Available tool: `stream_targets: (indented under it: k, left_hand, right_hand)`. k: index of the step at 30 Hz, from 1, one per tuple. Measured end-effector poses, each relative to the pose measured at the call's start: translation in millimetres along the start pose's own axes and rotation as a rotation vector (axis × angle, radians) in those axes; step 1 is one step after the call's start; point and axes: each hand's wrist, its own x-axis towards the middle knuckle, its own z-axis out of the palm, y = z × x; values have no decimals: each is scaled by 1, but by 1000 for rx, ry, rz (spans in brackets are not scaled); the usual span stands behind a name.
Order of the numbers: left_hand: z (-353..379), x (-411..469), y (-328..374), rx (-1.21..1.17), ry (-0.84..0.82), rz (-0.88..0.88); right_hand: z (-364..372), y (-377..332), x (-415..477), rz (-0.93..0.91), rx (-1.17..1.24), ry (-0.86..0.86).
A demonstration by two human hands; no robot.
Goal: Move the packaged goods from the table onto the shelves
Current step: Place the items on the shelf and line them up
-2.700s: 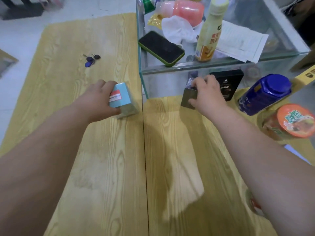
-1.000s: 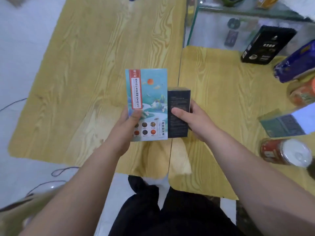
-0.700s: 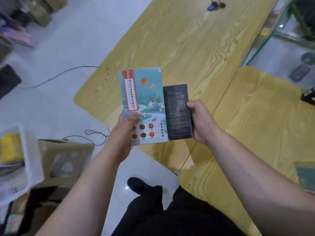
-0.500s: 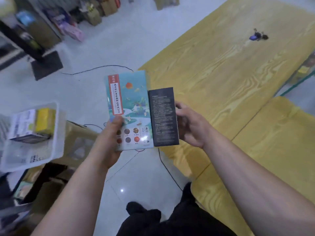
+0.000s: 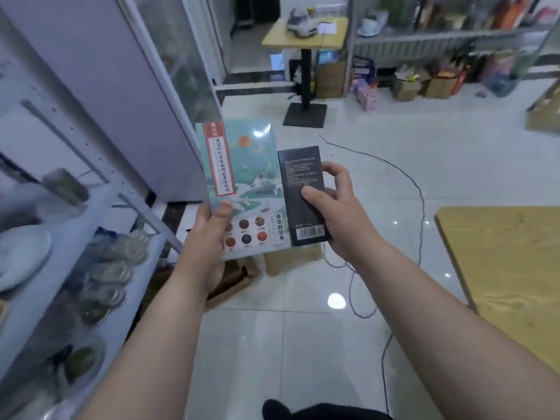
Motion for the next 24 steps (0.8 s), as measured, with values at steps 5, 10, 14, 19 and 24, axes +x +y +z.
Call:
stream_targets:
  k: [5, 10, 14, 19, 24]
  left_hand:
    - [-125, -7, 56, -59, 233, 148]
    - [-213, -27, 90, -110, 435, 188]
    - [-270, -37, 107, -252, 627, 212]
    - [-316, -37, 128, -392, 764, 317]
    - [-329, -24, 152, -327, 941, 418]
  right_hand:
    - [151, 7, 38, -28, -16, -223]
    - [260, 9, 62, 36, -22, -482]
    - [320, 16, 89, 104, -17, -745]
    - [396, 36, 128, 237, 100, -1015]
    - [471, 32, 165, 236, 110, -1168]
